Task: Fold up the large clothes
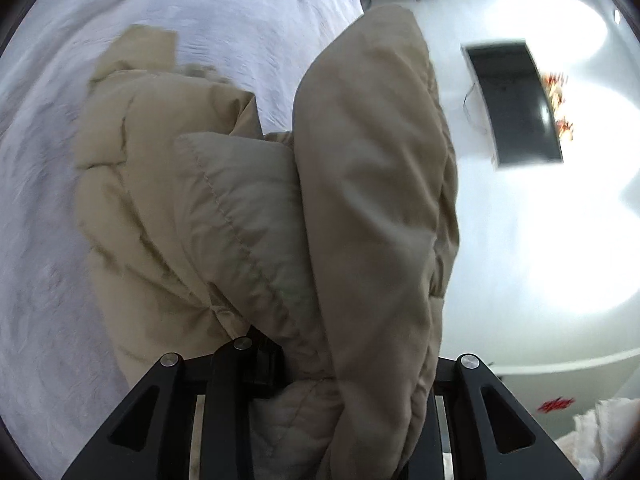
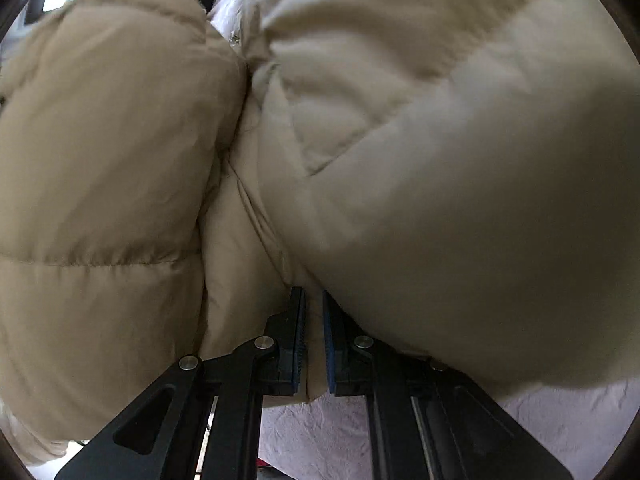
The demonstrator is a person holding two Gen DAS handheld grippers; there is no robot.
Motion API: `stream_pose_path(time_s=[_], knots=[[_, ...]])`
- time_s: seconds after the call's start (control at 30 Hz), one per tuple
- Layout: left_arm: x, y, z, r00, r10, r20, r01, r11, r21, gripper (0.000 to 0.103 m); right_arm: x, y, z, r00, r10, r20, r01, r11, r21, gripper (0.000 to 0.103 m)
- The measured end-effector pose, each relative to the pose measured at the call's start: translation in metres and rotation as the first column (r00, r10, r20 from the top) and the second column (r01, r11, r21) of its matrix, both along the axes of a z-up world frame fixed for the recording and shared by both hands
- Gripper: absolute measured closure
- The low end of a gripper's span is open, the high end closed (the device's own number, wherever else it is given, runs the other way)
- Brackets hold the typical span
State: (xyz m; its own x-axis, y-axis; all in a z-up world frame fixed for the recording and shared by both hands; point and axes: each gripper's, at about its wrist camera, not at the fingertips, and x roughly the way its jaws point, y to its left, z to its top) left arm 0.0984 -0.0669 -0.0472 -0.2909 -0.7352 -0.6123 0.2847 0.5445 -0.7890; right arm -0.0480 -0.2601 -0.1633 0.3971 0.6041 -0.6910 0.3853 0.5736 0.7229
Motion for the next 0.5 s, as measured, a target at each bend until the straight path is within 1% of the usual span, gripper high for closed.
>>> stream_pose_path(time_s=[0.03, 0.07, 0.13, 0.2, 0.27, 0.3, 0.33, 0.37, 0.5], knots=[[0.002, -0.01, 0.001, 1.0, -0.021, 0.019, 0.02, 1.0, 0.016, 0.066, -0.003, -0.003, -0.003, 1.0, -0.012, 0.005, 0.011, 1.0, 0.021, 0.096], [-0.002, -0.023, 0.002, 0.999, -0.043, 0.033, 0.043, 0.999, 0.017, 0.062, -0.007, -0.007, -0.006, 1.0, -0.03, 0.01, 0.029, 0.998, 0.051, 0.096], [-0.009, -0.048, 0.001, 0.996, -0.072, 0.05, 0.071, 0.997, 0.015, 0.047, -0.012, -0.014, -0.01, 0.998, -0.056, 0.02, 0.054, 0.993, 0.105, 0.097], [-0.015, -0.069, -0.003, 0.994, -0.099, 0.053, 0.099, 0.995, 0.003, 0.041, -0.018, -0.021, -0.011, 0.997, -0.074, 0.03, 0.068, 0.986, 0.149, 0.097], [-0.015, -0.08, -0.007, 0.992, -0.109, 0.062, 0.109, 0.994, -0.004, 0.041, -0.026, -0.03, -0.007, 0.995, -0.087, 0.039, 0.078, 0.981, 0.175, 0.097], [-0.017, -0.083, -0.01, 0.992, -0.114, 0.06, 0.115, 0.993, -0.012, 0.039, -0.03, -0.035, -0.004, 0.995, -0.094, 0.044, 0.084, 0.98, 0.178, 0.097], [-0.016, -0.088, -0.013, 0.991, -0.12, 0.057, 0.122, 0.992, -0.023, 0.032, -0.035, -0.041, -0.001, 0.994, -0.102, 0.048, 0.092, 0.98, 0.178, 0.097], [-0.016, -0.093, -0.017, 0.991, -0.126, 0.052, 0.128, 0.991, -0.036, 0.03, -0.041, -0.048, 0.003, 0.992, -0.115, 0.051, 0.104, 0.979, 0.177, 0.097], [-0.026, -0.114, -0.034, 0.987, -0.143, 0.066, 0.145, 0.989, -0.017, 0.03, -0.066, -0.08, 0.023, 0.983, -0.175, 0.06, 0.167, 0.978, 0.125, 0.097]])
